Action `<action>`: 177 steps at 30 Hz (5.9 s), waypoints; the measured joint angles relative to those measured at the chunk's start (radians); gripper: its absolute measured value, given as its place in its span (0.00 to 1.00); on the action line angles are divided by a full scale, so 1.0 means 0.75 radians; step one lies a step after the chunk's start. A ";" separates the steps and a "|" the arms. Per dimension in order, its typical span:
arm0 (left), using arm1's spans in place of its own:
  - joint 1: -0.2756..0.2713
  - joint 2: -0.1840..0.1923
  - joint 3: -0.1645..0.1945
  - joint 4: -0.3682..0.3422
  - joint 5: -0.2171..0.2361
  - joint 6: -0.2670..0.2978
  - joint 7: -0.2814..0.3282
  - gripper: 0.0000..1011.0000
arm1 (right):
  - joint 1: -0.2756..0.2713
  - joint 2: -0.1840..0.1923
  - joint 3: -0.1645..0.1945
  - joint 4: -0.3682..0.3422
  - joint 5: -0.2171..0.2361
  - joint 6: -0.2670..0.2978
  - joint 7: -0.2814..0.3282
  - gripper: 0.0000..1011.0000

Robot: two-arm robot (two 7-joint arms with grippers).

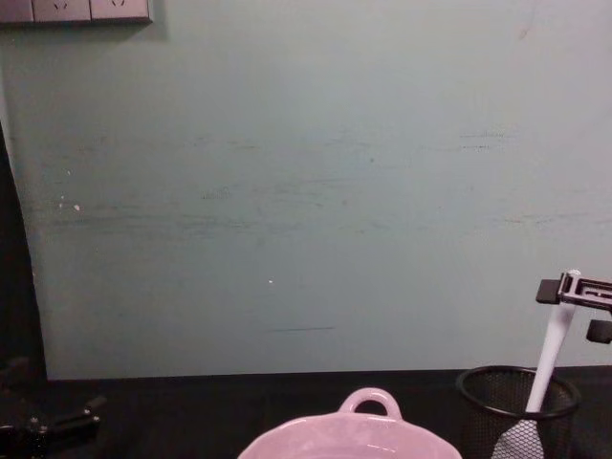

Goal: Use the one hand to pick up the spoon and stir the clear water in the bowl.

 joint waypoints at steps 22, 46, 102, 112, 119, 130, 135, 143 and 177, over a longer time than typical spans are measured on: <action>0.000 0.000 0.000 0.000 0.000 0.000 0.000 1.00 | 0.031 0.005 -0.038 0.022 -0.007 -0.049 0.011 0.99; 0.000 0.000 0.000 0.000 0.000 0.000 0.000 1.00 | 0.031 0.005 -0.037 0.021 -0.007 -0.045 0.011 0.34; 0.000 0.000 0.000 0.000 0.000 0.000 0.000 1.00 | 0.183 0.126 -0.209 -0.411 -0.339 -0.217 0.203 0.11; 0.000 0.000 0.000 0.000 0.000 0.000 0.000 1.00 | 0.153 0.088 -0.354 -0.339 -0.448 -0.329 0.317 0.11; 0.000 0.000 0.000 0.000 0.000 0.000 0.000 1.00 | 0.108 0.076 -0.399 -0.288 -0.546 -0.419 0.361 0.11; 0.000 0.000 0.000 0.000 0.000 0.000 0.000 1.00 | 0.093 -0.019 -0.421 -0.168 -0.599 -0.471 0.391 0.11; 0.000 0.000 0.000 0.000 0.000 0.000 0.000 1.00 | 0.100 -0.077 -0.427 -0.119 -0.616 -0.499 0.394 0.11; 0.000 0.000 0.000 0.000 0.000 0.000 0.000 1.00 | 0.107 -0.200 -0.412 -0.013 -0.688 -0.593 0.298 0.11; 0.000 0.000 0.000 0.000 0.000 0.000 0.000 1.00 | -0.089 -0.119 -0.231 -0.224 -0.707 -0.547 0.273 0.11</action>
